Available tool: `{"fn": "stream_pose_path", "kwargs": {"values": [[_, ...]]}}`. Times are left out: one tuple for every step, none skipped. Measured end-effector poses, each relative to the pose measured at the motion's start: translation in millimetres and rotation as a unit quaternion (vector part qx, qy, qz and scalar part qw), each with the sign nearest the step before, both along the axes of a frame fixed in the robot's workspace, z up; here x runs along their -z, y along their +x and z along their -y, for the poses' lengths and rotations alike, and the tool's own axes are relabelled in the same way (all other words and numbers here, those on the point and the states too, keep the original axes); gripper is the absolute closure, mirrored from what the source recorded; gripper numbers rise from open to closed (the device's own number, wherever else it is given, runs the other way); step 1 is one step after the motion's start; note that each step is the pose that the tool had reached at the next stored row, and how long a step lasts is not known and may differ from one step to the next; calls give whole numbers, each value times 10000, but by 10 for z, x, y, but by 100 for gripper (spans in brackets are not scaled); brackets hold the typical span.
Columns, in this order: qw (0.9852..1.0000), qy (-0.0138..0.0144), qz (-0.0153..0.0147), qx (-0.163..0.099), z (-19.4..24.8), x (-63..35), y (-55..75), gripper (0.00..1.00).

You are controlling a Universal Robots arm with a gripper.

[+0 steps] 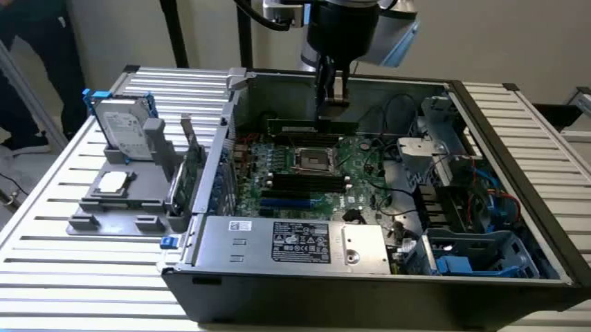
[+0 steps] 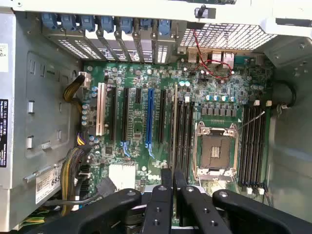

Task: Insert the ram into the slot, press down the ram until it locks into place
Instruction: 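Insert the ram into the slot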

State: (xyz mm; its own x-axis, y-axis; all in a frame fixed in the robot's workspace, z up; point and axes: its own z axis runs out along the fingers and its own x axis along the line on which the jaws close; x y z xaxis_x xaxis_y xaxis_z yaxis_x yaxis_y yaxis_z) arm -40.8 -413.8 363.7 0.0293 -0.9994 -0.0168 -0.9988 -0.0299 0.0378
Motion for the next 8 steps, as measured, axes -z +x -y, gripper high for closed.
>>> {"fn": "stream_pose_path", "kwargs": {"values": [[10000,0,0,0,0,0,0,87],[10000,0,0,0,0,0,0,87],[10000,0,0,0,0,0,0,87],[10000,0,0,-1,0,0,0,87],[10000,0,0,-1,0,0,0,87],[10000,0,0,-1,0,0,0,87],[10000,0,0,-1,0,0,0,87],[10000,0,0,-1,0,0,0,87]]}}
